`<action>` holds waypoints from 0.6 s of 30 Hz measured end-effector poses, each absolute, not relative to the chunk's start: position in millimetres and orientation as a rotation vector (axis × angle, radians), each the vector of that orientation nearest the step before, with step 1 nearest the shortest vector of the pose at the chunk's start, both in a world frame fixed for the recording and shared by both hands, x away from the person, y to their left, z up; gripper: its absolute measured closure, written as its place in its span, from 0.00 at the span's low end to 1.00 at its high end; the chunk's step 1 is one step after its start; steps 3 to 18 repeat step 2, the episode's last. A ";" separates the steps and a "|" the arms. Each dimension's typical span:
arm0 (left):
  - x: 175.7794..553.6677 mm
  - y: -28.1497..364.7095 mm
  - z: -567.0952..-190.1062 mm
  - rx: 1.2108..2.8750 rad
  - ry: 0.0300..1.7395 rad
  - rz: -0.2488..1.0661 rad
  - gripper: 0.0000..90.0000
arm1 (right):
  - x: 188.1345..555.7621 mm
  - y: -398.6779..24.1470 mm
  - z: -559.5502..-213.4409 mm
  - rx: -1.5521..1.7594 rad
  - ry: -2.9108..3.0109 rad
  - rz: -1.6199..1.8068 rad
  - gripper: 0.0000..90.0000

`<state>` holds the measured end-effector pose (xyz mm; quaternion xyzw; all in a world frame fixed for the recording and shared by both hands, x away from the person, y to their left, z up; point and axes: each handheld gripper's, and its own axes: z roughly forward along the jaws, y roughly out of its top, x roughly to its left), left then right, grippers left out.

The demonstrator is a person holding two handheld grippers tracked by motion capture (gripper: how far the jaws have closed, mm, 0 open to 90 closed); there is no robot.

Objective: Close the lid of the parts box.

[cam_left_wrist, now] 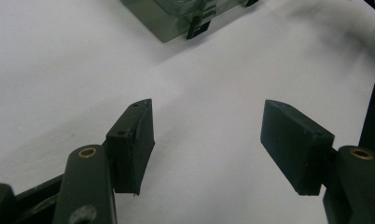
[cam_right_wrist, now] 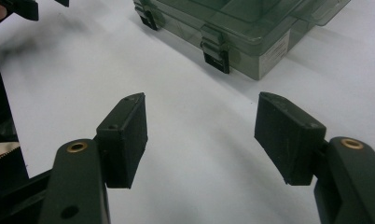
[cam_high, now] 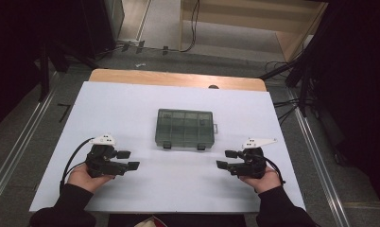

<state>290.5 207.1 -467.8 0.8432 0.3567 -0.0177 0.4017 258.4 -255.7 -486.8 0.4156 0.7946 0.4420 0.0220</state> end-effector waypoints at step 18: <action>292.0 208.1 -468.2 2.131 0.906 -0.044 0.38 | 258.7 -255.9 -487.1 1.284 2.464 1.365 0.36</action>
